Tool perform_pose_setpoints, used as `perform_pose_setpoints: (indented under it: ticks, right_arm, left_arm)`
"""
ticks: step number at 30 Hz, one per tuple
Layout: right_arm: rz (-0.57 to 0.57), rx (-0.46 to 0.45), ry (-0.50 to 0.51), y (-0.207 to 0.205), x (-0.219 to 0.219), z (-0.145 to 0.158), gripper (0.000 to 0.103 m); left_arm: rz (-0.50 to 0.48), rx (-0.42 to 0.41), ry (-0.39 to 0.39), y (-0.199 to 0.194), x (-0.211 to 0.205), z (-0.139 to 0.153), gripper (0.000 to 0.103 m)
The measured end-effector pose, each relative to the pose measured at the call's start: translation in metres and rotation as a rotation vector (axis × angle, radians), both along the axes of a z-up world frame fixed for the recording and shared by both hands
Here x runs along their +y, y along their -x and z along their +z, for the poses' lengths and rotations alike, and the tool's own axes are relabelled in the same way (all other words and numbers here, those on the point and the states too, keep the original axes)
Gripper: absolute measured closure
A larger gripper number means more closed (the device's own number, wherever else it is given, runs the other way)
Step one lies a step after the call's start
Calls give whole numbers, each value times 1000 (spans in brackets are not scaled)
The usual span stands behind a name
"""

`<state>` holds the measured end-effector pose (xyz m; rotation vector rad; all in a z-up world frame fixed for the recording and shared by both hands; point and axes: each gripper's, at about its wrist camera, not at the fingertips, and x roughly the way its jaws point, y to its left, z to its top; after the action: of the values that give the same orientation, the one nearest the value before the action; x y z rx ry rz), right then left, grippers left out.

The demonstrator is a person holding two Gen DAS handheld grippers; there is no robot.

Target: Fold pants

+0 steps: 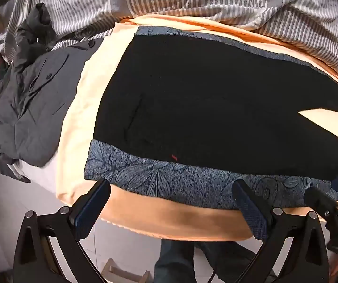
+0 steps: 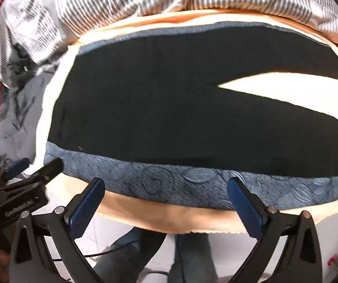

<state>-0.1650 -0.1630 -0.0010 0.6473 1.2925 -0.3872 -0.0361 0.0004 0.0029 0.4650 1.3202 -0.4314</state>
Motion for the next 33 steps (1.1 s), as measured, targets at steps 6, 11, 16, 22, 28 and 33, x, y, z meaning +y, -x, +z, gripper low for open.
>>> perform_pose_setpoints:
  ticks: [6,11,16,22,28,33]
  right_arm:
    - [-7,42,34,-3,11,-6,0]
    - [-60,93,44,-3,20,-9,0]
    - [-92,110,55,-3,31,-5,0]
    - [-129,103,45,-2,30,-3,0]
    - [-150,120,33,-1,36,-8,0]
    - [-147,121,31,-5,40,-8,0]
  left_arm:
    - [-50,14,-12,-1,6,-5,0]
    - [-106,-16,-34,0,11,-5,0]
    - [-141,33,-26,-1,12,-9,0]
    - [-158,38,-38,0,15,-14,0]
    - [-157,67,-40,-4,19,-20,0]
    - [-157,64,-40,-6,21,-21,0]
